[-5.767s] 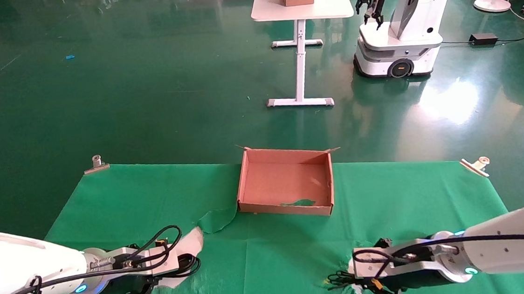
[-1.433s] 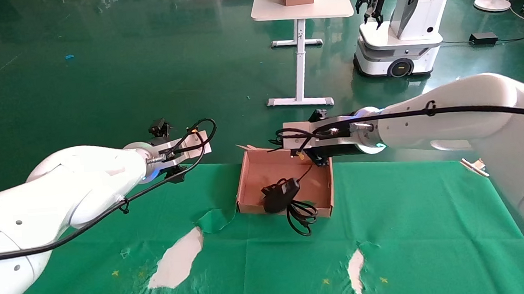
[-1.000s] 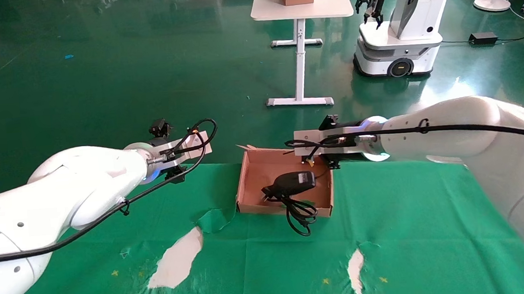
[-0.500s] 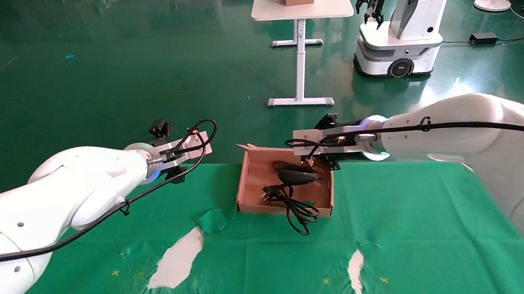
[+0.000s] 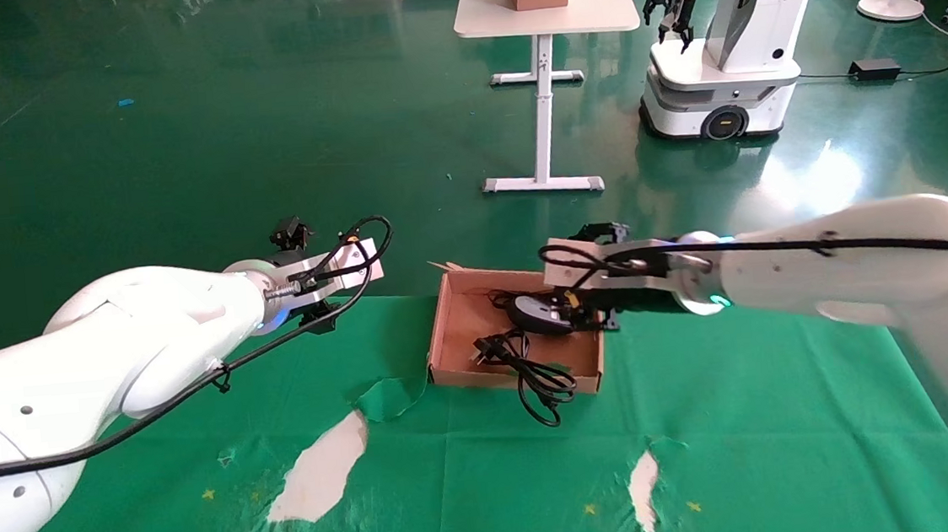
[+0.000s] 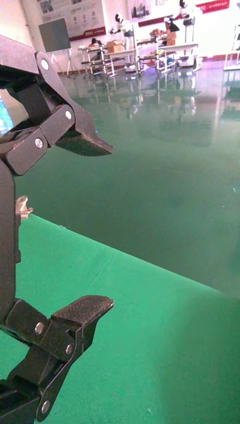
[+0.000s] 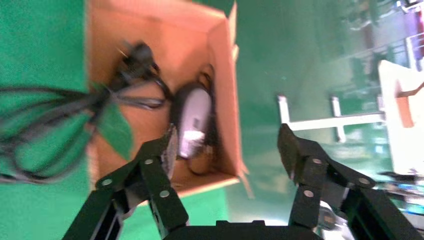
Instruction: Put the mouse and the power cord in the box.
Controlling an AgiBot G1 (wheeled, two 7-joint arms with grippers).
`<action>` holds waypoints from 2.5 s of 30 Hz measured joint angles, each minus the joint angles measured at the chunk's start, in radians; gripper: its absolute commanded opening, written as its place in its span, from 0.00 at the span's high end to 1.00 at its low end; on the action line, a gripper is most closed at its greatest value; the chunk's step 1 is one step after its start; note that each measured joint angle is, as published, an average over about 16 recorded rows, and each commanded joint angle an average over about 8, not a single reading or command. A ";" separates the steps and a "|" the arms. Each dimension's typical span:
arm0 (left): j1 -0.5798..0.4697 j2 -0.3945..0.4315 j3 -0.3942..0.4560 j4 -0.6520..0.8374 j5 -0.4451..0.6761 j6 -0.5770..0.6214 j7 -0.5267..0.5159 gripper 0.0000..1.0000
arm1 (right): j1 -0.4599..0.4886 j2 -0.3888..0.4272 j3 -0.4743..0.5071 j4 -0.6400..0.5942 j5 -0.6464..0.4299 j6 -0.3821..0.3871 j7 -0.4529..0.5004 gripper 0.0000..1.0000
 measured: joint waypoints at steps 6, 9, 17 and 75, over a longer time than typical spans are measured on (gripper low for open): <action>0.000 -0.002 0.001 -0.006 0.008 0.003 -0.009 0.00 | -0.064 0.074 0.047 0.087 0.121 -0.076 0.038 0.00; 0.003 -0.005 -0.004 -0.011 0.005 0.007 -0.010 0.00 | -0.096 0.111 0.071 0.130 0.182 -0.114 0.058 0.00; 0.042 -0.045 -0.076 -0.056 -0.076 0.066 0.026 0.00 | -0.181 0.210 0.135 0.247 0.344 -0.216 0.109 0.00; 0.694 -0.712 -1.280 -0.768 -1.502 1.025 0.715 0.00 | -0.554 0.643 0.412 0.755 1.054 -0.660 0.333 0.00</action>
